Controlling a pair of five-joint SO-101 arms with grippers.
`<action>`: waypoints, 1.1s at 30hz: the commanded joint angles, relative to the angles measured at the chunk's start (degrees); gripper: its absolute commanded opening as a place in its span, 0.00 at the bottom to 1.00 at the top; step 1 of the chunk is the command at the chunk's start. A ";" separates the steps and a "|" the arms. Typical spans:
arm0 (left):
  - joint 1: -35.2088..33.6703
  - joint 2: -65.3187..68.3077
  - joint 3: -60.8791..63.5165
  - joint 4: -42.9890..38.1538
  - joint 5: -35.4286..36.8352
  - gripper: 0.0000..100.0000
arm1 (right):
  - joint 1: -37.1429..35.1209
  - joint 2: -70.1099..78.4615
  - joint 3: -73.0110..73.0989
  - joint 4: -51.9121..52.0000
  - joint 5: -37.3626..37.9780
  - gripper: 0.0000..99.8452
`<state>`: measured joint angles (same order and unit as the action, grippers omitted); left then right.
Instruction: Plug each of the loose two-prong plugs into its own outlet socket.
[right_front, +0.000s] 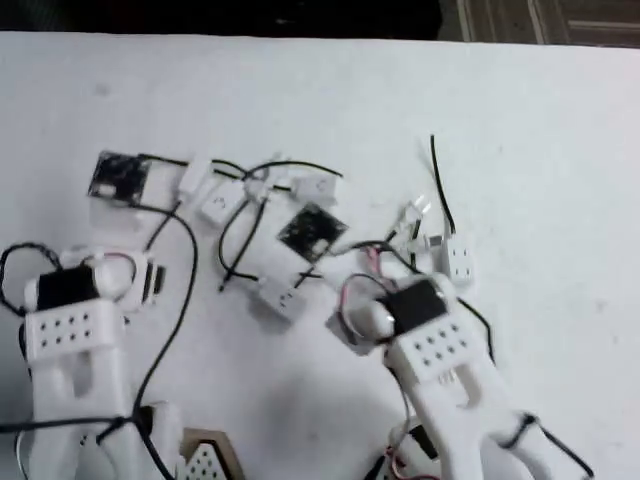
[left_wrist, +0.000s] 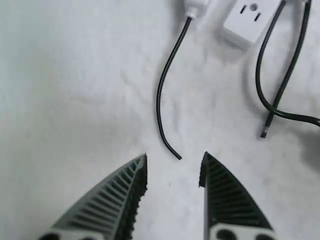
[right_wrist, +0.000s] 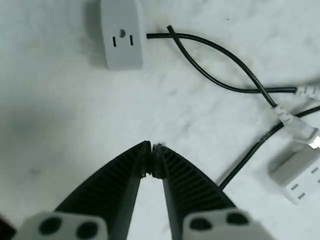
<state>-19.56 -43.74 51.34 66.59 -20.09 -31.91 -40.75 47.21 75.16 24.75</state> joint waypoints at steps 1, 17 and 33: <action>-2.15 -6.11 5.63 -3.34 4.66 0.19 | -3.47 5.05 -4.40 -0.84 -0.62 0.06; -10.68 -23.34 17.23 -4.48 9.41 0.19 | -13.67 19.74 -6.33 -15.25 -4.13 0.14; -6.90 -40.92 24.18 -4.04 6.77 0.19 | -12.62 19.21 -9.49 -10.15 -3.87 0.14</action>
<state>-31.78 -82.15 75.69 62.99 -11.38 -47.30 -14.73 41.23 60.22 21.14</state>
